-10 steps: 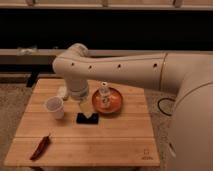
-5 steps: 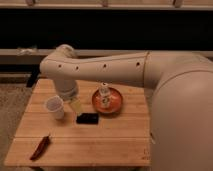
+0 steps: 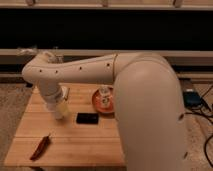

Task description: Pick up the ceramic cup

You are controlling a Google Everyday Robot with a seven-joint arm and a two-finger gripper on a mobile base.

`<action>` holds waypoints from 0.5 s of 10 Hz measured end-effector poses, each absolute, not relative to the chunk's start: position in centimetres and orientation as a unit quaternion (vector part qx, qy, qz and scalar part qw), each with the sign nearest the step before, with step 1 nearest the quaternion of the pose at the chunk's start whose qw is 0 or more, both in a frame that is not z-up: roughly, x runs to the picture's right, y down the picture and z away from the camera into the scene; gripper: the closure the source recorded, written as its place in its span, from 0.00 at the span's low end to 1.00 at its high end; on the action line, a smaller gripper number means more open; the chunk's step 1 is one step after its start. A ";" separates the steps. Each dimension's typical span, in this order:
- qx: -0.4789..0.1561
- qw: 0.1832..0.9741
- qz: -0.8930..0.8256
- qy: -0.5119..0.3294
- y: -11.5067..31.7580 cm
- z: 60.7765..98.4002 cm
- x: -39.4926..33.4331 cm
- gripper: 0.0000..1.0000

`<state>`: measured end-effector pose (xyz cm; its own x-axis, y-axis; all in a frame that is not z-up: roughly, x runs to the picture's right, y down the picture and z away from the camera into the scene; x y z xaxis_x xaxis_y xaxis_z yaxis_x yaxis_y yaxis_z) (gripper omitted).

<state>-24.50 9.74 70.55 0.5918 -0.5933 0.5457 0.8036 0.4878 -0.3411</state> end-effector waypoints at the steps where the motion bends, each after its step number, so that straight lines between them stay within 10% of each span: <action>1: -0.299 0.842 -0.411 -0.181 10.3 71.5 -24.6 0.20; 5: -0.322 0.841 -0.393 -0.184 11.3 73.7 -24.8 0.20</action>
